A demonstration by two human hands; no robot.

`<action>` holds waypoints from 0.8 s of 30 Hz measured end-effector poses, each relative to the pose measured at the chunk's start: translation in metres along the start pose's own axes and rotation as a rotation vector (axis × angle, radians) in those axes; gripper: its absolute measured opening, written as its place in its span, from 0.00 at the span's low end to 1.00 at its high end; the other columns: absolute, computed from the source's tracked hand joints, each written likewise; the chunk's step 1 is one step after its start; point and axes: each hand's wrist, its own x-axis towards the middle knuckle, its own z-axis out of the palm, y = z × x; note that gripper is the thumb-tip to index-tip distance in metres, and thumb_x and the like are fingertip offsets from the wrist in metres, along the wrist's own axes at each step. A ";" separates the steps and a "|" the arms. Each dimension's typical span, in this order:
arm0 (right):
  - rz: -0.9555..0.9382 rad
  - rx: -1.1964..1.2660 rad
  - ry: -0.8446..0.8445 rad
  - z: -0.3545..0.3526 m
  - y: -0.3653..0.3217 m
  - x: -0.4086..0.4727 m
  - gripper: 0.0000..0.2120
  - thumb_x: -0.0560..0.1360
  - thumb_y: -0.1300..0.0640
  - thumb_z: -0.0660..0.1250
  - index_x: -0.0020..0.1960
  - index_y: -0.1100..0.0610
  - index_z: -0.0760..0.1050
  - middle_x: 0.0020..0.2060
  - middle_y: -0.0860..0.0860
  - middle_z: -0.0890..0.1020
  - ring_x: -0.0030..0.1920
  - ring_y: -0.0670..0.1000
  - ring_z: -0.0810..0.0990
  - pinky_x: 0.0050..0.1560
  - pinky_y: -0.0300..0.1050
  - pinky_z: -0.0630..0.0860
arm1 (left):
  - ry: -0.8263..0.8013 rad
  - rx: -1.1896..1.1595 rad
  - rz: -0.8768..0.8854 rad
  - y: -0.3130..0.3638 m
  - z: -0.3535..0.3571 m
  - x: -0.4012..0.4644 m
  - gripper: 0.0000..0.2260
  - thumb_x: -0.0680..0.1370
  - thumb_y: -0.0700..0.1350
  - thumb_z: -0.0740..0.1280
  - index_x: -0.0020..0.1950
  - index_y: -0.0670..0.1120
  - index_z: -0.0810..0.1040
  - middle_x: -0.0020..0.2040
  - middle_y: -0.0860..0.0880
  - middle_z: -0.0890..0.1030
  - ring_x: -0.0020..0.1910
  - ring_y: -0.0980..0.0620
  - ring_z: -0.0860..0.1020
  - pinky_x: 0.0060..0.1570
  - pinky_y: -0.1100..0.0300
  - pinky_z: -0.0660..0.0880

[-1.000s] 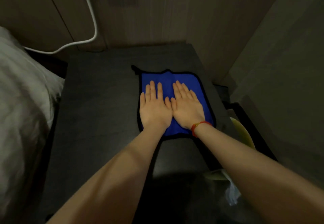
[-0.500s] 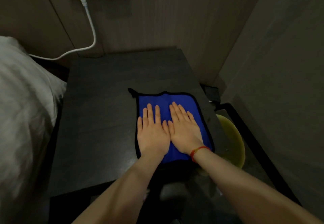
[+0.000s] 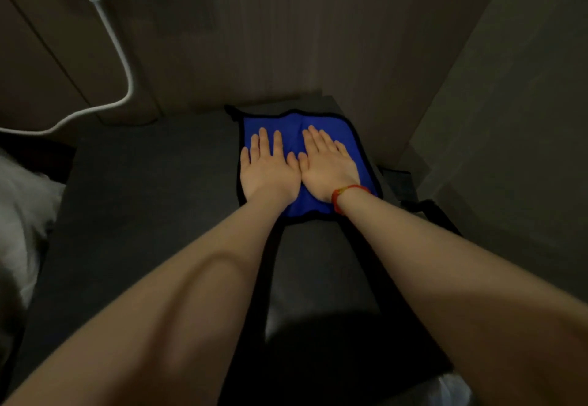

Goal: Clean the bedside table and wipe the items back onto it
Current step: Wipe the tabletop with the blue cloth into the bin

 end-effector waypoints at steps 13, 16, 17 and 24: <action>0.024 -0.018 0.007 -0.003 0.004 0.041 0.26 0.81 0.50 0.42 0.76 0.57 0.43 0.77 0.51 0.46 0.76 0.48 0.45 0.75 0.45 0.42 | -0.019 0.033 0.013 0.004 -0.003 0.041 0.25 0.82 0.53 0.42 0.78 0.47 0.41 0.78 0.46 0.42 0.78 0.48 0.43 0.75 0.53 0.42; 0.009 -0.012 -0.002 -0.002 0.002 0.010 0.26 0.81 0.50 0.42 0.76 0.57 0.43 0.77 0.51 0.46 0.76 0.48 0.45 0.75 0.45 0.42 | -0.019 0.014 0.024 0.003 -0.001 0.012 0.25 0.82 0.53 0.42 0.78 0.47 0.41 0.78 0.46 0.42 0.78 0.48 0.44 0.75 0.53 0.42; 0.003 -0.011 -0.006 -0.001 0.002 -0.003 0.26 0.81 0.50 0.43 0.76 0.57 0.43 0.77 0.51 0.46 0.76 0.48 0.45 0.75 0.45 0.42 | -0.018 0.007 0.028 0.003 -0.001 -0.001 0.25 0.82 0.53 0.42 0.78 0.47 0.41 0.78 0.46 0.42 0.78 0.49 0.44 0.75 0.53 0.42; -0.026 -0.004 -0.021 0.003 -0.001 -0.117 0.26 0.81 0.50 0.44 0.76 0.55 0.43 0.77 0.49 0.46 0.76 0.47 0.44 0.76 0.45 0.42 | -0.012 -0.022 0.037 0.008 0.007 -0.113 0.25 0.82 0.52 0.42 0.77 0.47 0.39 0.78 0.46 0.40 0.77 0.50 0.42 0.75 0.54 0.42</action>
